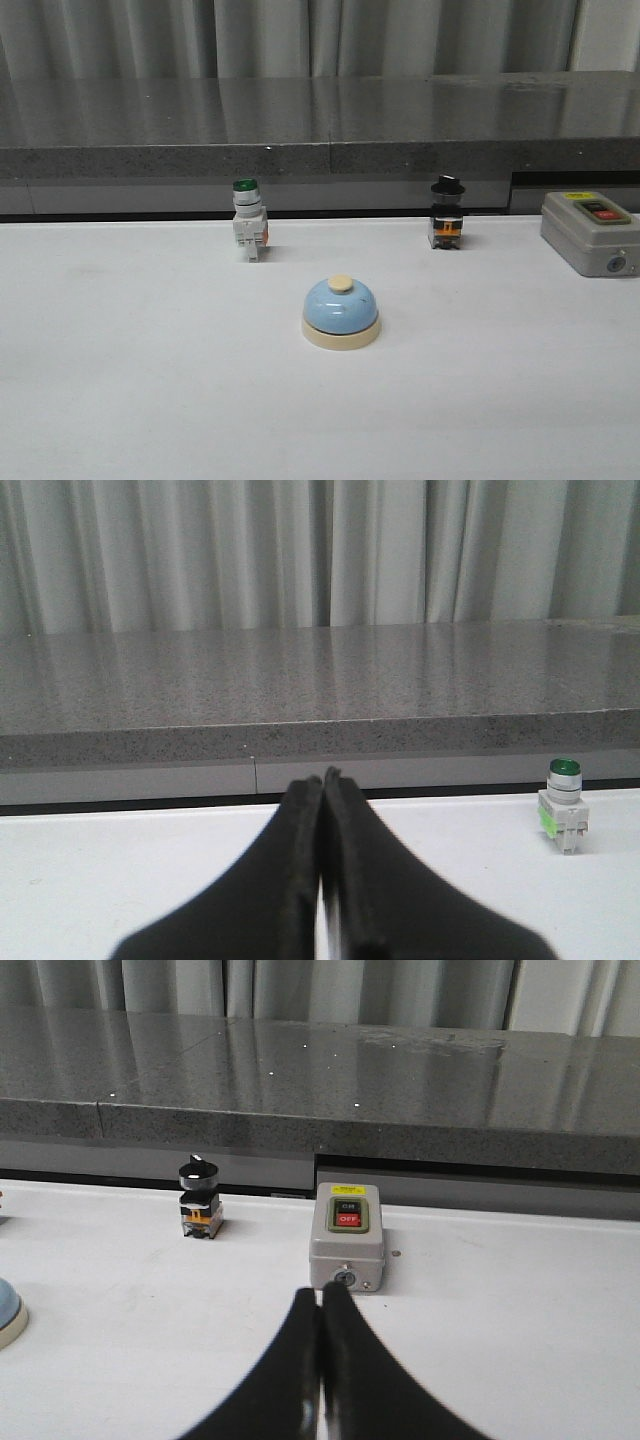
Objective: Place and press bell with both arms
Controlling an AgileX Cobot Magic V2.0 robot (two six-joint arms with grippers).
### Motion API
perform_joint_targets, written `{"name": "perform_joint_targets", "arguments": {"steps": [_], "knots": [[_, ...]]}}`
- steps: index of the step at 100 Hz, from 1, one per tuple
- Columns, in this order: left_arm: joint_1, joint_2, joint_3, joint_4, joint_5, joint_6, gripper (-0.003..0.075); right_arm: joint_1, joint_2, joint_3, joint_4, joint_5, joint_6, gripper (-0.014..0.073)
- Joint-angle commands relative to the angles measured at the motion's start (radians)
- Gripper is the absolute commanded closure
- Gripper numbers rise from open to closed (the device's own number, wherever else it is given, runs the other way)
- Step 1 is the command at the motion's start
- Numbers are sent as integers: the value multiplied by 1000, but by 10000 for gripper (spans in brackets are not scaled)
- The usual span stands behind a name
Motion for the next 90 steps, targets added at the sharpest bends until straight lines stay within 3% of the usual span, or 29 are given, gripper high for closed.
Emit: {"name": "perform_joint_targets", "arguments": {"steps": [1,73,90], "knots": [[3,-31,43,-10,-87,-8,741,-6,-18,-14,-12,-80,-6,664],[3,-31,43,-10,-87,-8,741,-6,-18,-14,-12,-84,-6,664],[3,-31,43,-10,-87,-8,741,-6,-18,-17,-17,-179,-6,664]]}}
